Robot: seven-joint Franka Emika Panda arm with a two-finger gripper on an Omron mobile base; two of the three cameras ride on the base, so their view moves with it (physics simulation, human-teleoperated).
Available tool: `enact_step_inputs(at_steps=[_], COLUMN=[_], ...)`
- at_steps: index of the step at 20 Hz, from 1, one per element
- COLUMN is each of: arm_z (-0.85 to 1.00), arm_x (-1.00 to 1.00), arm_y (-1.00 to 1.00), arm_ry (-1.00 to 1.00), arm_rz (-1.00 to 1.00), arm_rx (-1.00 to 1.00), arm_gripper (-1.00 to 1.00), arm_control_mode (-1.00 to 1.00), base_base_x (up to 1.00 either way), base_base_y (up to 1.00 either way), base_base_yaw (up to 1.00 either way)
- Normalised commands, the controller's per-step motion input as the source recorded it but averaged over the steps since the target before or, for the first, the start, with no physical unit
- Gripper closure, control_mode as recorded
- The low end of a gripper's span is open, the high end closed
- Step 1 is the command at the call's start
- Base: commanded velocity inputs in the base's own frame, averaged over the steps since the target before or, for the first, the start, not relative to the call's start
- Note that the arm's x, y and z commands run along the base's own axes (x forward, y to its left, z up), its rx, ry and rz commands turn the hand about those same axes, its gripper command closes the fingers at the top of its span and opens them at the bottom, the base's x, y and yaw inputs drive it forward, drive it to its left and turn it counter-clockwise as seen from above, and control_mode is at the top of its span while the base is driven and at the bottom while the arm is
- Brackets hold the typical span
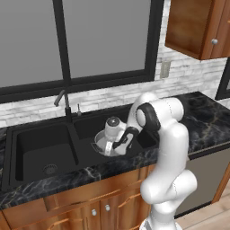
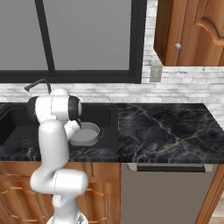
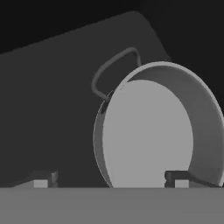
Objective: Move the pot and pan from the stove into the sink.
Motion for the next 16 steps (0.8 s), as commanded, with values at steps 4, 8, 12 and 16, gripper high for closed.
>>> enact_step_inputs(at_steps=[4, 8, 12, 16], arm_z=[0.83, 0.87, 0.93, 0.9], arm_x=[0.0, 0.0, 0.0, -0.14], arm_y=[-0.08, -0.02, -0.01, -0.08], arm_ry=[0.09, 0.07, 0.06, 0.05], arm_rz=[-0.08, -0.04, -0.04, -0.05], arm_rx=[0.07, 0.05, 0.06, 0.06], arm_gripper=[-1.0, -1.0, -1.0, -1.0], arm_control_mode=[-1.0, -1.0, -1.0, -1.0], base_base_x=[0.0, 0.0, 0.0, 0.0], base_base_y=[0.0, 0.0, 0.0, 0.0], base_base_yaw=[0.0, 0.0, 0.0, 0.0])
